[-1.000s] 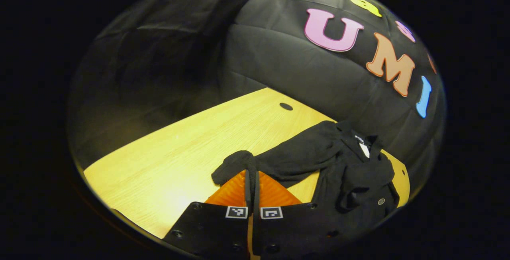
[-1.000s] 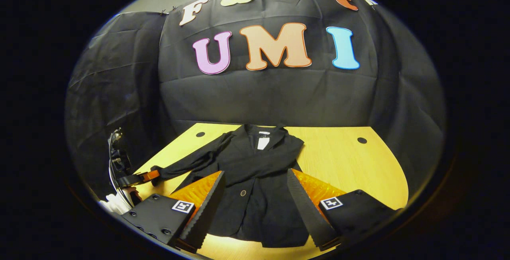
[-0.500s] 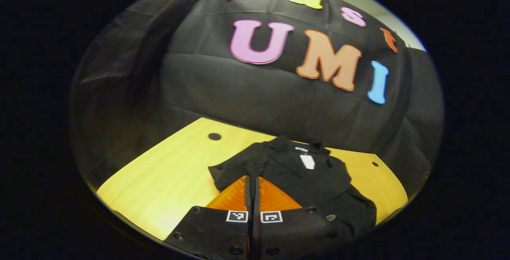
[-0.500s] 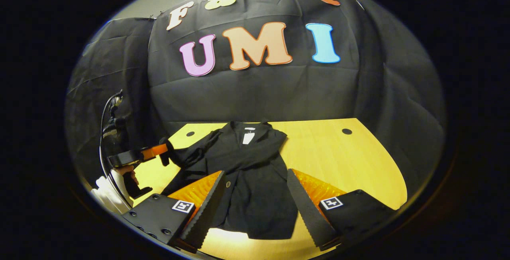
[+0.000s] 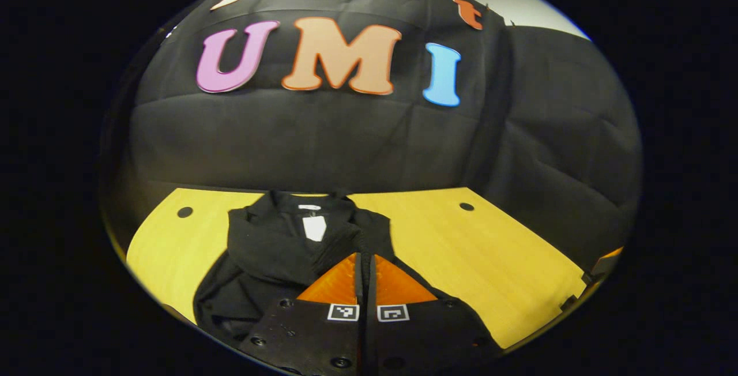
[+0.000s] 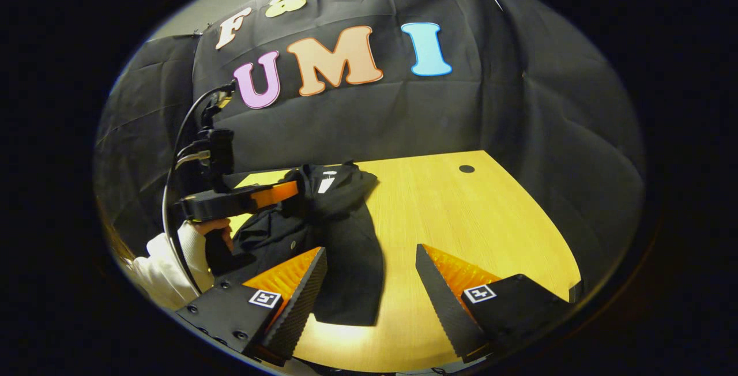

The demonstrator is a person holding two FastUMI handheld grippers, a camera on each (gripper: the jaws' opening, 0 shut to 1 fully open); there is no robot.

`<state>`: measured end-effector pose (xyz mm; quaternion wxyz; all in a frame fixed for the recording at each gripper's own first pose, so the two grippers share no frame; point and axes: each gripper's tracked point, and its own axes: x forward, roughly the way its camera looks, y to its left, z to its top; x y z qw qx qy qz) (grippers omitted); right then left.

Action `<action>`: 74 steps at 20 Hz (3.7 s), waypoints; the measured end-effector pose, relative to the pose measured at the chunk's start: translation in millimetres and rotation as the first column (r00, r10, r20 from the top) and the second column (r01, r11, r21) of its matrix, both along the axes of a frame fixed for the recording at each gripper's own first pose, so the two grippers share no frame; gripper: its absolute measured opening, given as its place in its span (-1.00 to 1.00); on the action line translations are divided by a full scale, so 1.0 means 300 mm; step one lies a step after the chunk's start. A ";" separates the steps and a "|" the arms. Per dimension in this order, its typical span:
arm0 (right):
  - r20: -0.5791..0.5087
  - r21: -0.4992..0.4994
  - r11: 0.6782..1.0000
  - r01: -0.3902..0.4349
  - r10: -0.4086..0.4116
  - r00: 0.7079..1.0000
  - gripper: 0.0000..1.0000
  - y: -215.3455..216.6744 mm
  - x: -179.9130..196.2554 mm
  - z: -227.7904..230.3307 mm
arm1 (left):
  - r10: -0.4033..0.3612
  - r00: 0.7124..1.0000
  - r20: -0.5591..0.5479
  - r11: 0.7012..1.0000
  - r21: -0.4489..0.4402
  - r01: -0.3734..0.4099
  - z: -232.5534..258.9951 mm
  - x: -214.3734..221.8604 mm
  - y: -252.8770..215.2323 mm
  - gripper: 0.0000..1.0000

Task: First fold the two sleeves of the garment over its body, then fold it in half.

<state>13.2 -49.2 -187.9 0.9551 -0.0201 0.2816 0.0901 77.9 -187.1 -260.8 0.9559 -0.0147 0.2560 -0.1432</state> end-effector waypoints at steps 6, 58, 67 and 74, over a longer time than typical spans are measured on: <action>-0.048 0.028 1.000 -0.006 0.008 0.999 0.97 -0.073 0.023 -0.045 | -0.005 0.995 -0.103 1.000 0.027 0.008 -0.150 -0.052 -0.112 -0.93; -0.267 -0.136 0.970 -0.202 0.160 0.950 -0.26 0.253 0.023 -0.601 | 0.384 0.891 -0.244 0.913 0.244 -0.327 -0.336 -0.717 0.780 -0.15; -0.276 -0.131 0.977 -0.170 0.129 0.952 -0.75 0.257 0.007 -0.551 | 0.390 0.867 -0.311 0.921 0.153 -0.359 -0.320 -0.719 0.792 -1.00; -0.246 -0.135 0.969 -0.208 0.170 0.954 -0.84 0.302 -0.043 -0.384 | 0.329 0.901 -0.284 0.944 0.132 -0.303 -0.177 -0.754 0.787 -1.00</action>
